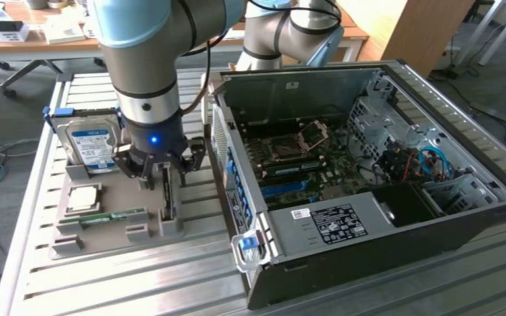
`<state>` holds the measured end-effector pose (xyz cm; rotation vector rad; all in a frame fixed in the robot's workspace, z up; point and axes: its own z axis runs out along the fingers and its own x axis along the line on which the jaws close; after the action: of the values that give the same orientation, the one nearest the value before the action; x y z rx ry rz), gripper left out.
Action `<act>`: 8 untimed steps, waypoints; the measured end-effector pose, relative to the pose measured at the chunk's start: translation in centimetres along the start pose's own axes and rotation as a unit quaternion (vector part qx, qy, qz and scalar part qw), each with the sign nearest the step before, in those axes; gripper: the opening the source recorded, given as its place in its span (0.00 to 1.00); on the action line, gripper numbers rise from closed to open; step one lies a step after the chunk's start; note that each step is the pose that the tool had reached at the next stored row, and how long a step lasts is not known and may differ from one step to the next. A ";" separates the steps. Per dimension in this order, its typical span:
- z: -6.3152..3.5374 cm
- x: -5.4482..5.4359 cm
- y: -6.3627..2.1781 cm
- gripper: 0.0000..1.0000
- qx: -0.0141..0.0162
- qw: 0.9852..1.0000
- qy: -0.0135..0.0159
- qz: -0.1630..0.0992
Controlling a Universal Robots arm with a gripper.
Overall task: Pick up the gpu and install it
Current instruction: 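Pick up the gpu and move the gpu toward the slot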
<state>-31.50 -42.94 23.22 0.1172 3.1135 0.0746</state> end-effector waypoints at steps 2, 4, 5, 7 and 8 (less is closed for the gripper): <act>0.03 0.0 0.00 0.59 0.000 1.000 0.000 0.000; 0.03 0.0 0.00 0.59 0.000 1.000 0.000 0.000; 0.03 0.0 0.00 0.59 0.000 1.000 0.000 0.000; 0.03 0.0 0.00 0.59 0.000 1.000 0.000 0.000; 0.03 0.0 0.00 0.59 0.000 1.000 0.000 0.000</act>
<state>-31.51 -42.94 23.19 0.1172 3.1137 0.0743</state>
